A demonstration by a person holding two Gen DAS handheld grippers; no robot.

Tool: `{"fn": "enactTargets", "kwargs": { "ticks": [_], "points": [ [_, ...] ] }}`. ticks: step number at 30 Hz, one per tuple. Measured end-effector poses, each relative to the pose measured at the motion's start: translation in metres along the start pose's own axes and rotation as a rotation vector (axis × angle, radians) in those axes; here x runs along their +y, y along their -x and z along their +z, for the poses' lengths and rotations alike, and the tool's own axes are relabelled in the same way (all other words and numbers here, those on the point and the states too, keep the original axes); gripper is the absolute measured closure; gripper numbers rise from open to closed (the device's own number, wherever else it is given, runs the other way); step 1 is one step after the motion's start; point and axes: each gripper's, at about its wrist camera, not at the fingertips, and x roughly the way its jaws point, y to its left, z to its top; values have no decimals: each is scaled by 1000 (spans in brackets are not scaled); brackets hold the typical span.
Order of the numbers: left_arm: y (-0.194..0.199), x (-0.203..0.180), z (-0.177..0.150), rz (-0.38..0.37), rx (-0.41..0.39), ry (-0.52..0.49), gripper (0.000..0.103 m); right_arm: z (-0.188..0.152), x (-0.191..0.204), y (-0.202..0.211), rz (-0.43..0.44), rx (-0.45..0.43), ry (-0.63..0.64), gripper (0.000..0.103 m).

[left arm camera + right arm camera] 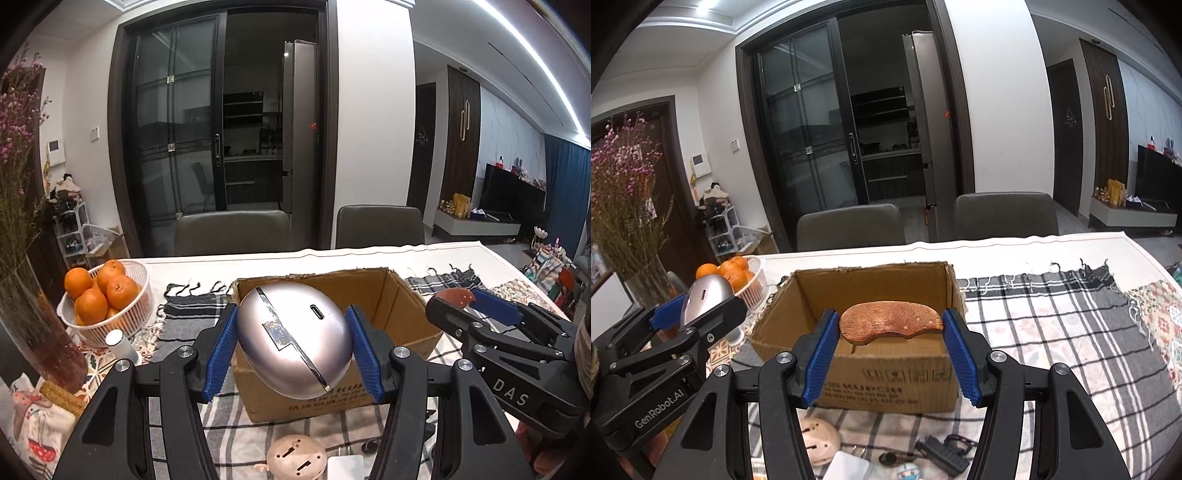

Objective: Organize rigid objects
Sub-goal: 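Carry the speaker with the left tool while the right tool carries the comb over the box, then open the left tool while the right tool opens, dropping speaker and comb into the box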

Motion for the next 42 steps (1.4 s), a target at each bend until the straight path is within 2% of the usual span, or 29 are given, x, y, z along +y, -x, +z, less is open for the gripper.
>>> {"fn": "enactTargets", "kwargs": {
  "ticks": [8,18,21,34,42],
  "points": [
    [-25,4,20,1,57,-10,45,22,-1,-24,-13,63,5,45],
    [-73,4,36,-24,229,-12,45,36,-11,-70,-8,245,-23,45],
    [-86,5,36,-29,285,-14,45,38,-16,-85,7,302,-21,45],
    [-133,9,27,-24,479,0,45,41,-23,-133,-20,498,33,45],
    [-147,11,19,-19,552,12,45,33,-21,-144,-13,574,53,44]
  ]
}}
